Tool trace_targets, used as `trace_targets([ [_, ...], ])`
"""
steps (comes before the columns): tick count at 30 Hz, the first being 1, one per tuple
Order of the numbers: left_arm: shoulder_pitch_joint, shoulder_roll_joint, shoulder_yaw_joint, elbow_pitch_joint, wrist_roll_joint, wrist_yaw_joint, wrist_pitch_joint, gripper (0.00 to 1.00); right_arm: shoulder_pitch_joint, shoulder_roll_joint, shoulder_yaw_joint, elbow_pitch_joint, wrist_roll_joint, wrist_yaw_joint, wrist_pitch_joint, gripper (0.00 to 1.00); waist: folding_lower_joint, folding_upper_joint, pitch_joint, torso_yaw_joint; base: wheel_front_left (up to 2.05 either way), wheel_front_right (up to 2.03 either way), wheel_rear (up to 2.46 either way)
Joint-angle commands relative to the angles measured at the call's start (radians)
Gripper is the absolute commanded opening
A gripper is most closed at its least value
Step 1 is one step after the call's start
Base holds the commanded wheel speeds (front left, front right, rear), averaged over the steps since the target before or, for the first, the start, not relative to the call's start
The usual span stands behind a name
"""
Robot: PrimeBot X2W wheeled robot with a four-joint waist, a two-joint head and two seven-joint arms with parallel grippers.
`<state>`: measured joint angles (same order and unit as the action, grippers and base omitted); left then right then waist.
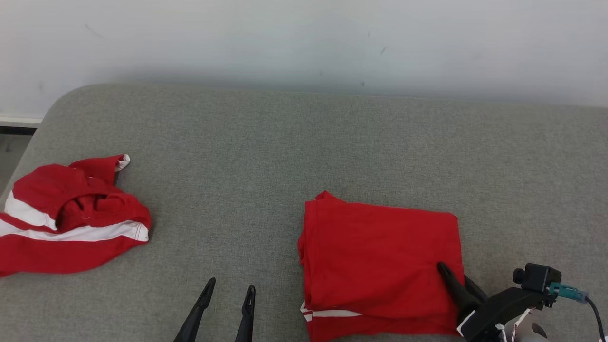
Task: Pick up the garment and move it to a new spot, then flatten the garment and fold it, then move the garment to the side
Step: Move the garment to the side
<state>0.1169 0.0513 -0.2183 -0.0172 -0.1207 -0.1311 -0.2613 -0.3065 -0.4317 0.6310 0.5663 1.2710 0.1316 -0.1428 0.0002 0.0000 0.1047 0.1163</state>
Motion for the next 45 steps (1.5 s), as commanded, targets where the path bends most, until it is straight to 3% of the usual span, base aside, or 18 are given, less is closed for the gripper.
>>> trace_targets([
  [1,-0.013,-0.001,-0.003,-0.005,-0.005,0.001,-0.004,1.00,-0.010,-0.009,0.017,-0.007,0.020,-0.002,-0.004,0.36,-0.0002,0.0000,0.002,-0.004,0.00,0.00,0.00],
  [2,-0.016,-0.001,-0.004,-0.006,-0.006,0.001,-0.004,1.00,-0.016,-0.015,0.026,-0.012,0.026,-0.002,-0.008,0.11,-0.0002,0.0000,0.003,-0.006,0.00,0.00,0.00],
  [3,-0.017,-0.002,-0.005,-0.007,-0.005,0.001,-0.004,1.00,-0.023,-0.020,0.036,-0.015,0.032,-0.002,-0.011,0.00,-0.0002,0.0000,0.003,-0.007,0.00,0.00,0.00],
  [13,-0.026,-0.002,0.000,-0.022,0.005,0.001,-0.004,1.00,-0.077,-0.070,0.102,-0.044,0.055,-0.002,-0.070,0.00,-0.0002,0.0000,0.023,-0.034,0.00,0.00,0.00],
  [25,-0.083,0.035,-0.004,-0.051,0.025,0.001,-0.004,1.00,-0.187,-0.096,0.149,-0.073,0.021,-0.002,-0.122,0.00,-0.0002,0.0000,0.123,-0.203,0.00,0.00,0.00],
  [36,-0.139,0.094,-0.025,-0.064,0.034,0.001,-0.004,1.00,-0.185,-0.068,0.056,-0.110,-0.049,-0.002,-0.124,0.00,-0.0002,0.0000,0.201,-0.364,0.00,0.00,0.00],
  [45,-0.197,0.150,-0.063,-0.082,0.042,0.001,-0.004,1.00,-0.234,-0.074,0.019,-0.116,-0.113,-0.002,-0.124,0.00,-0.0002,0.0000,0.284,-0.439,0.00,0.00,0.00],
])
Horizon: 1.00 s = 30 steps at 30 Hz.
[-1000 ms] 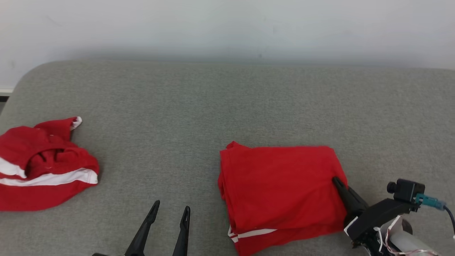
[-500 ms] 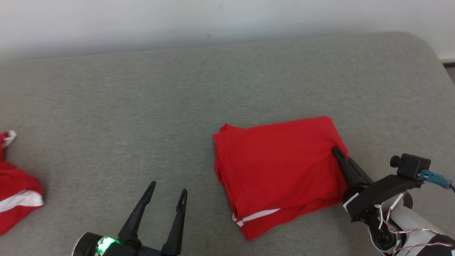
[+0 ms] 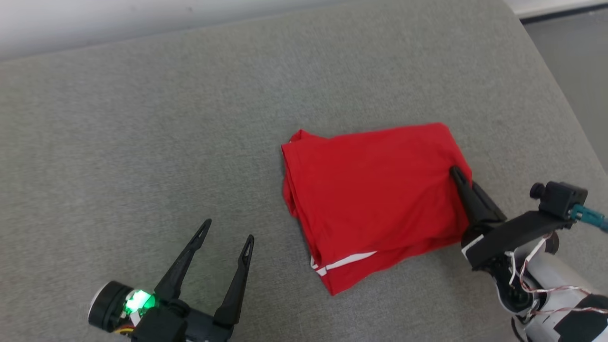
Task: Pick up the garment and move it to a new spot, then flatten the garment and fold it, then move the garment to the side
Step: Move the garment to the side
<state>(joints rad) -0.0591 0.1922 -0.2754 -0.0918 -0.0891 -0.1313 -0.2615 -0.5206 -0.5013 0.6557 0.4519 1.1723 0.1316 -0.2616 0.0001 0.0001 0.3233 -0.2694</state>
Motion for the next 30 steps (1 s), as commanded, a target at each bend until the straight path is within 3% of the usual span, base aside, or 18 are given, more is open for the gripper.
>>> trace_targets([
  [1,-0.031,0.017,-0.013,-0.010,0.012,0.001,-0.004,1.00,-0.029,-0.010,-0.010,0.000,-0.023,-0.002,-0.005,0.00,-0.0001,-0.0001,0.076,-0.055,0.00,0.00,0.00],
  [8,-0.109,0.066,-0.077,-0.028,0.014,0.001,-0.004,1.00,-0.107,-0.056,-0.063,0.003,-0.088,-0.002,-0.005,0.00,-0.0001,-0.0001,0.155,-0.043,0.00,0.00,0.00],
  [16,-0.203,0.110,-0.131,-0.061,0.003,0.001,-0.004,1.00,-0.210,-0.129,-0.189,0.020,-0.211,-0.002,-0.004,0.00,-0.0001,-0.0001,0.246,-0.008,0.00,0.00,0.00],
  [30,-0.258,0.144,-0.167,-0.095,-0.006,0.001,-0.004,1.00,-0.291,-0.269,-0.386,0.110,-0.255,-0.002,-0.003,0.00,-0.0001,-0.0001,0.327,0.056,0.00,0.00,0.00],
])
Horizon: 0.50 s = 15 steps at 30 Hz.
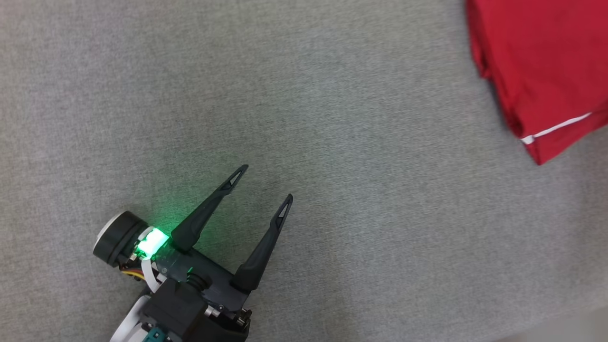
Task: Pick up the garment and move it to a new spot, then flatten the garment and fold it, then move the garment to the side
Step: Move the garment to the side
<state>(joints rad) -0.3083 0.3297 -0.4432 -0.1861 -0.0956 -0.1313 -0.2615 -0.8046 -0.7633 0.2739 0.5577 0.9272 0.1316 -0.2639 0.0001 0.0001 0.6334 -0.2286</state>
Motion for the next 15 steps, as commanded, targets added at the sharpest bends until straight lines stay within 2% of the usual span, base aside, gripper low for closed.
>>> trace_targets([
  [1,-0.012,0.008,0.000,-0.001,0.001,0.001,-0.004,1.00,-0.010,-0.013,-0.012,0.014,-0.013,-0.002,-0.001,0.00,-0.0001,-0.0001,0.022,0.018,0.00,0.00,0.00],
  [8,-0.022,0.009,-0.008,0.001,0.000,0.002,-0.003,1.00,-0.031,-0.031,-0.072,0.105,-0.054,-0.002,-0.001,0.00,-0.0001,-0.0001,0.036,0.035,0.00,0.00,0.00],
  [13,-0.029,0.003,-0.008,0.007,-0.006,0.004,-0.003,1.00,-0.058,-0.021,-0.117,0.165,-0.110,-0.002,-0.001,0.00,-0.0001,-0.0001,0.039,0.046,0.00,0.00,0.00],
  [15,-0.033,-0.001,-0.010,0.010,-0.008,0.004,-0.003,1.00,-0.069,-0.011,-0.132,0.194,-0.140,-0.002,-0.001,0.33,-0.0001,-0.0001,0.039,0.052,0.00,0.00,0.00],
])
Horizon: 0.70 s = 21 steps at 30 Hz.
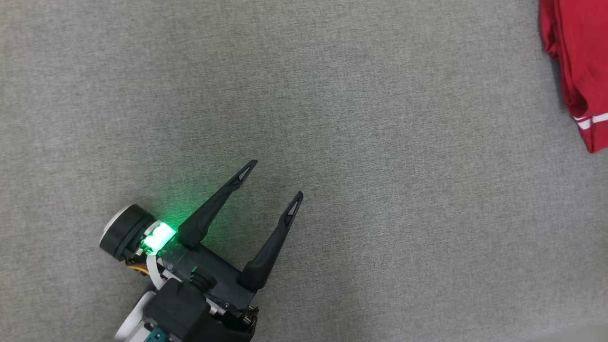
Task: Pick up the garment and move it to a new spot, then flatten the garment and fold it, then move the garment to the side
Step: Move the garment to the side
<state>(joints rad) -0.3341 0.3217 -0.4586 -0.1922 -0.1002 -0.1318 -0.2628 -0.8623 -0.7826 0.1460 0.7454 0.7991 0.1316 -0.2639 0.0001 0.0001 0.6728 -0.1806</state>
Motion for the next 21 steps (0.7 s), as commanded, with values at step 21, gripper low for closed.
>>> trace_targets([
  [21,0.105,-0.116,0.090,0.131,-0.080,0.080,-0.002,1.00,0.236,0.288,-0.275,-0.211,-0.253,-0.002,-0.001,1.00,-0.0001,-0.0001,-0.235,0.097,0.00,0.00,0.00],
])
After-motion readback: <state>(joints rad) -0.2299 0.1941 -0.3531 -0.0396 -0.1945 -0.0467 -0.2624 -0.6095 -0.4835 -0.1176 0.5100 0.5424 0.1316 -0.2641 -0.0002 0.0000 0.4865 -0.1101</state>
